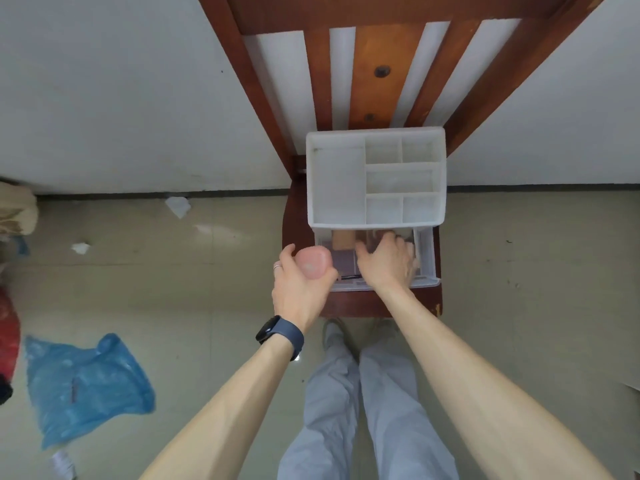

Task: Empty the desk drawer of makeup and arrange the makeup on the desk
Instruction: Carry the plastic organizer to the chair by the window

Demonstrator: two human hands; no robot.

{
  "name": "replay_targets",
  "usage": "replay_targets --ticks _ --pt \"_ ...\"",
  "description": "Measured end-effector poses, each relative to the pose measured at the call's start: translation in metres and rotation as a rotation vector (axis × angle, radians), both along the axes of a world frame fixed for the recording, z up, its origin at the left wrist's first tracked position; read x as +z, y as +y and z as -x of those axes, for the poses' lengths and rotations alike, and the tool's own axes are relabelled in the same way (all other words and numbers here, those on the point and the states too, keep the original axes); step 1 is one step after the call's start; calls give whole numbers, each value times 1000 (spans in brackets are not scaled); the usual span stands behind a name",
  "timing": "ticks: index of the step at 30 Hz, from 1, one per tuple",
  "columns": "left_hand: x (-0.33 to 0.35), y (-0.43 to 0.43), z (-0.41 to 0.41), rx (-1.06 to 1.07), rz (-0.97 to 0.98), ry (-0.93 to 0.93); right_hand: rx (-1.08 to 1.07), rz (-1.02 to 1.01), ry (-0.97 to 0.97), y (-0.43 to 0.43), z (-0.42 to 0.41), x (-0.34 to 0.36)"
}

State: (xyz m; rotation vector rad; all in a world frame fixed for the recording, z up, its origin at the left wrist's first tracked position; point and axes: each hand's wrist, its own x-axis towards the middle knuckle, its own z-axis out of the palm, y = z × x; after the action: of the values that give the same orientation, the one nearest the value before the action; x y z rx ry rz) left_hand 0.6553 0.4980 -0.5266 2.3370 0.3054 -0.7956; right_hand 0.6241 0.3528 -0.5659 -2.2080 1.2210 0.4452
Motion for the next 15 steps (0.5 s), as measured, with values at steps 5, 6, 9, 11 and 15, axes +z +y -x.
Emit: replay_targets --ticks 5,6,9,11,15 --pt "-7 9 -5 137 115 136 -95 59 158 19 -22 -14" --pt "-7 9 -5 153 130 142 -113 56 165 20 -24 -16" --pt "-8 8 -9 167 153 160 -147 6 164 19 -27 -16" --pt "-8 8 -12 165 174 161 -116 -27 150 17 -28 -13" --pt "-5 11 -15 170 196 156 -158 -174 158 12 -16 -1"
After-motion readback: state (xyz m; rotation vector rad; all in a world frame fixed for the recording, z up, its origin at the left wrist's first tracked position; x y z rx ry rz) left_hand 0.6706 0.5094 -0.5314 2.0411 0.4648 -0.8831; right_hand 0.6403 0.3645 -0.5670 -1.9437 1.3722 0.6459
